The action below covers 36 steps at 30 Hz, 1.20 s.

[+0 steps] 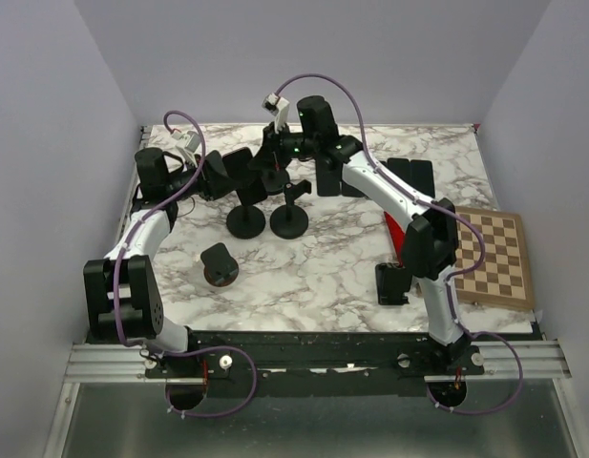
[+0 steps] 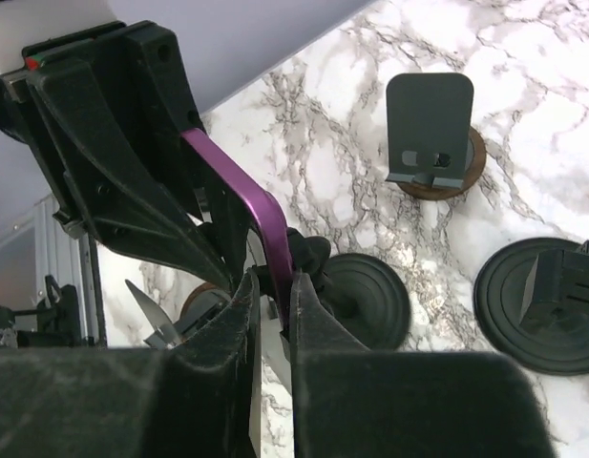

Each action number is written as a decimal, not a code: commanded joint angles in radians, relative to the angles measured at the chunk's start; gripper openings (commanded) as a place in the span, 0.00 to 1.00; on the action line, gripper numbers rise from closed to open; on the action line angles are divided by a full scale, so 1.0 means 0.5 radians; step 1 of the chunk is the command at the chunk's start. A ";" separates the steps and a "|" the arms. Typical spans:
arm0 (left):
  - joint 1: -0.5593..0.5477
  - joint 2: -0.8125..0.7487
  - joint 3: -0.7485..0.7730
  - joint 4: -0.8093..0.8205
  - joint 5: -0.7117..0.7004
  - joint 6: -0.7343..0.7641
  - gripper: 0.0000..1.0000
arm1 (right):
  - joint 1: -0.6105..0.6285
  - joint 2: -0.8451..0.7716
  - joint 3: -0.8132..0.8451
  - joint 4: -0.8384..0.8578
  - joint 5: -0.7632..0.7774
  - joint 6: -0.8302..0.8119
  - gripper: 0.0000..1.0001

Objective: Remove the phone from the phone stand

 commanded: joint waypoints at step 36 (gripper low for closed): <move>0.090 -1.133 -0.279 -1.017 -1.375 -0.232 0.98 | 0.622 -0.260 0.062 -0.300 1.880 0.138 1.00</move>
